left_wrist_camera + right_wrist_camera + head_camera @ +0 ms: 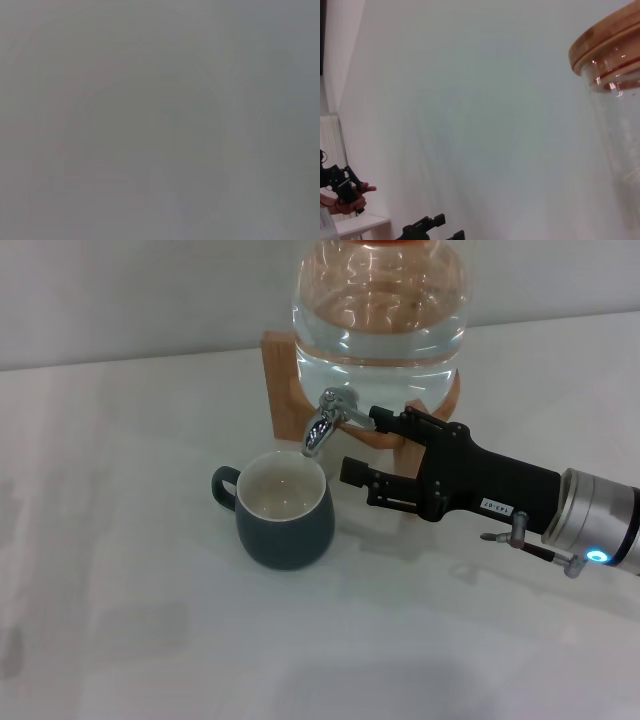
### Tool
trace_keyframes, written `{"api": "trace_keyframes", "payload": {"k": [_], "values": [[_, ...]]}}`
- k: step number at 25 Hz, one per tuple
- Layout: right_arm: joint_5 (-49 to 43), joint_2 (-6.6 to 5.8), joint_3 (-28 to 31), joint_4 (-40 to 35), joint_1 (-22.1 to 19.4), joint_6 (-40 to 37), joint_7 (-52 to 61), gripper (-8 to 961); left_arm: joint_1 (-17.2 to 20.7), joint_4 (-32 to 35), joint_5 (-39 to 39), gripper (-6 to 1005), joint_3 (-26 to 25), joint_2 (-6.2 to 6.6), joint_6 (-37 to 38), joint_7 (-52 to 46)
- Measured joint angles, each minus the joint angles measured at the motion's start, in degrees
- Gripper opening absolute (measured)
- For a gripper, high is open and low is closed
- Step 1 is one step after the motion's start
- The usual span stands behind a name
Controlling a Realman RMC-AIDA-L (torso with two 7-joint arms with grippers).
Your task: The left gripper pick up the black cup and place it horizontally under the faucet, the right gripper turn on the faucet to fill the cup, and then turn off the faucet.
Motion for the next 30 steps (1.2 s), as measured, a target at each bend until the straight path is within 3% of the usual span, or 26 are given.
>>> {"api": "trace_keyframes", "payload": {"k": [30], "values": [[0.3,0.0,-3.32,-1.42,0.86,1.49,4.07,842,-0.95,0.0,0.8,875,0.43,0.02,-1.78,0.17]]}}
